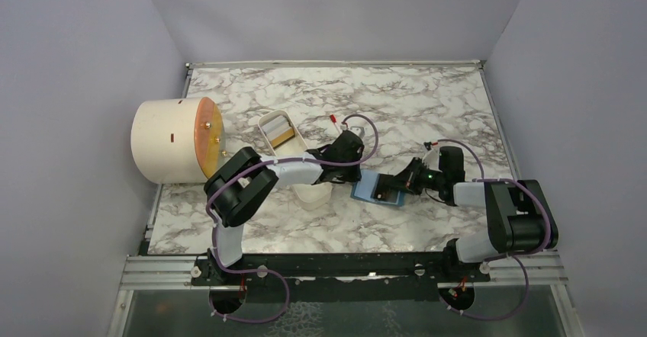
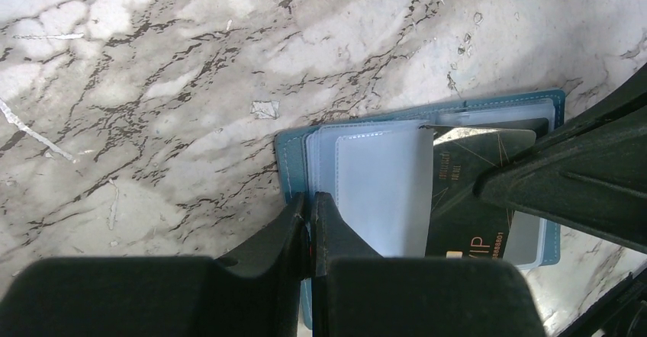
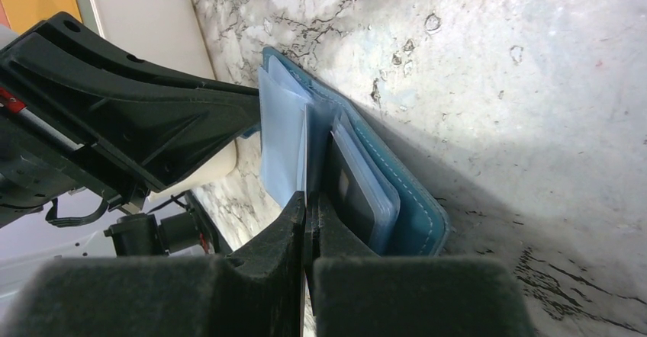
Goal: Put the credit cards into the card holder
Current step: Insert the credit card into the card holder.
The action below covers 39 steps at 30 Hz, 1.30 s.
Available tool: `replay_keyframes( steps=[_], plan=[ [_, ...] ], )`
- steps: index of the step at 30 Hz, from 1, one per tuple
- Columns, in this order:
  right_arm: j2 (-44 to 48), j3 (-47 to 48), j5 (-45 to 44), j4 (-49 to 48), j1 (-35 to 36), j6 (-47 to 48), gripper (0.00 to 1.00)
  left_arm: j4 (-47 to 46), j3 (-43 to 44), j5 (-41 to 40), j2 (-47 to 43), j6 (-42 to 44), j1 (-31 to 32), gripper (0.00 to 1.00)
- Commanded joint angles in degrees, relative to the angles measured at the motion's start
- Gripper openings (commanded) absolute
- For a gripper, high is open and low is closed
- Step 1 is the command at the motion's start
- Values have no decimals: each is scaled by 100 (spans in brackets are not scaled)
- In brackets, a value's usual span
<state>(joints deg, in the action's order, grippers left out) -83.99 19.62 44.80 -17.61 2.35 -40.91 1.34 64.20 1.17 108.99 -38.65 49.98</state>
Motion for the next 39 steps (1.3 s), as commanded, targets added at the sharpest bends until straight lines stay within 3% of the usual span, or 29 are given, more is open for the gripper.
replay_keyframes(
  steps=[1, 20, 22, 26, 29, 39],
  plan=[
    [-25, -71, -57, -235, 89, -33, 1, 220, -328, 179, 48, -181, 64, 0],
    [17, -50, -668, -486, 415, -373, 1, -100, -607, 107, -125, -591, 64, 0],
    [80, 49, -686, -204, 415, -262, 7, -138, -631, 116, -124, -644, 64, 0],
    [581, 258, -1070, 1017, 415, 127, 33, -189, -707, 96, -159, -711, 64, 0],
    [907, 290, -1335, 1595, 424, 343, 39, -215, -738, 75, -214, -729, 58, 0],
    [1000, 161, -1240, 1624, 456, 408, 16, -436, -844, 144, -251, -802, 58, 0]
  ],
)
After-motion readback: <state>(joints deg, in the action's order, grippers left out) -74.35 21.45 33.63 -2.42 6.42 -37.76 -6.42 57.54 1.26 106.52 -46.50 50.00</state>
